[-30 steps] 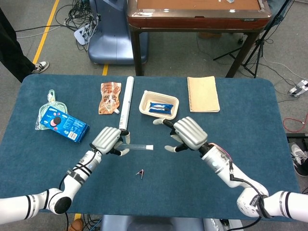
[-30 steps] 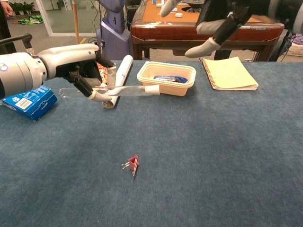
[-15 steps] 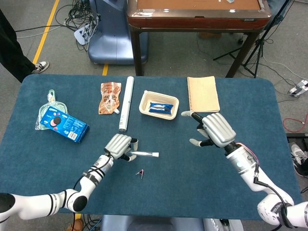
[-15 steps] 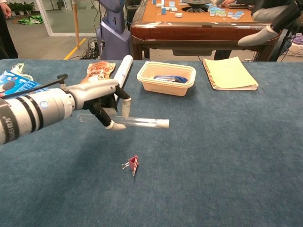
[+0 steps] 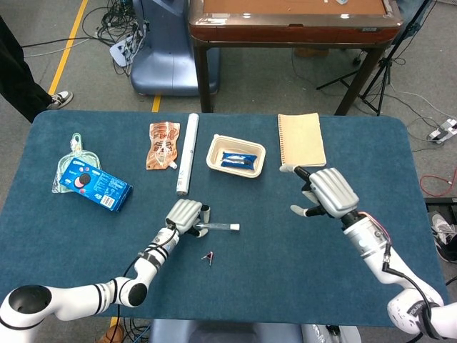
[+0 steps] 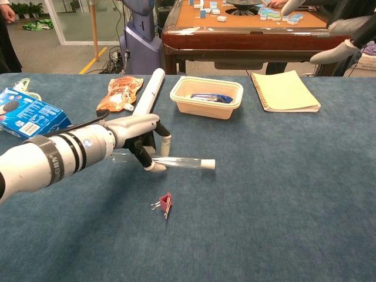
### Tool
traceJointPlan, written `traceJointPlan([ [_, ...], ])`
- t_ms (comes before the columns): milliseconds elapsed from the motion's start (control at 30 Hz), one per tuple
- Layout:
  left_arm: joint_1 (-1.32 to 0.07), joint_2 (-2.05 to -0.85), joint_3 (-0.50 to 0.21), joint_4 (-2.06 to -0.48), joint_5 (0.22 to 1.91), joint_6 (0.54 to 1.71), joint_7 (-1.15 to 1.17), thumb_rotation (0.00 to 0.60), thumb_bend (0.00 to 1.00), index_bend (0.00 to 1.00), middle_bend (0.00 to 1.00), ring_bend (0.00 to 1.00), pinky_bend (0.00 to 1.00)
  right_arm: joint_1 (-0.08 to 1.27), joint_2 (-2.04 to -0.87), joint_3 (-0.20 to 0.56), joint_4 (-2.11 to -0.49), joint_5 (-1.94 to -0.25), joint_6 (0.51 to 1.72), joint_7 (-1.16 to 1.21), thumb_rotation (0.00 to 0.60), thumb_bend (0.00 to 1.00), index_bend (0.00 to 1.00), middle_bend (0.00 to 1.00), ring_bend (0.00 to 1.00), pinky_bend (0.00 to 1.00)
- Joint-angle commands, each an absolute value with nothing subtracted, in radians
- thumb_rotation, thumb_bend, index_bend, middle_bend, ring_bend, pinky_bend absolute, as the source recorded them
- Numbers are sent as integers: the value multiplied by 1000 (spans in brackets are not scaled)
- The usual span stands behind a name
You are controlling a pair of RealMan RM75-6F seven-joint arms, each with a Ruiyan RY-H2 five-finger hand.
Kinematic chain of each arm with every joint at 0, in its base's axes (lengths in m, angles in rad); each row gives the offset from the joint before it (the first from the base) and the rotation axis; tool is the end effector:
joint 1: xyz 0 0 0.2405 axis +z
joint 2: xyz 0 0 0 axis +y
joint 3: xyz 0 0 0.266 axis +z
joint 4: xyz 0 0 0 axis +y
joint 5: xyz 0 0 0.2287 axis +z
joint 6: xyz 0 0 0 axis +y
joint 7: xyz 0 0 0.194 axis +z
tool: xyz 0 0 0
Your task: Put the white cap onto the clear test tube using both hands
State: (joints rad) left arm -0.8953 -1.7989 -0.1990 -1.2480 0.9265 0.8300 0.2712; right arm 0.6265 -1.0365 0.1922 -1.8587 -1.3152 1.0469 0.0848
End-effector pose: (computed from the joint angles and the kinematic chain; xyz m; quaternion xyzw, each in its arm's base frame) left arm -0.1049 0.4096 -0.1415 -0.7345 -0.4625 -0.3527 0.3496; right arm -0.1380 -0.3733 0.1023 0.6873 -0.4127 0.4704 0.3688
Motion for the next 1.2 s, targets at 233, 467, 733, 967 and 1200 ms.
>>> traceJointPlan([
  [233, -888, -1780, -197, -1273, 921, 833, 295, 600, 218, 466, 1000, 1000, 1000, 630, -1045, 198, -1860, -1308, 1035, 77, 591, 171, 242, 1000, 1000, 1000],
  [467, -836, -1644, -179, -1448, 979, 900, 299, 600, 218, 440, 1000, 1000, 1000, 608, -1015, 197, -1865, -1293, 1049, 62, 591, 171, 242, 1000, 1000, 1000],
  [733, -683, -1383, -143, -1683, 1112, 1073, 201, 600, 218, 419, 896, 925, 1000, 525, -952, 148, -1873, -1252, 1093, -1, 597, 285, 257, 859, 961, 1000],
  [967, -564, -1255, -94, -1688, 1212, 1205, 155, 600, 218, 399, 710, 673, 910, 421, -968, 90, -1860, -1275, 1210, -67, 600, 395, 334, 589, 684, 962],
  [1200, -439, -1194, -42, -1683, 1281, 1345, 145, 600, 218, 308, 493, 439, 552, 313, -1047, 40, -1783, -1360, 1355, -93, 600, 396, 334, 430, 430, 678],
])
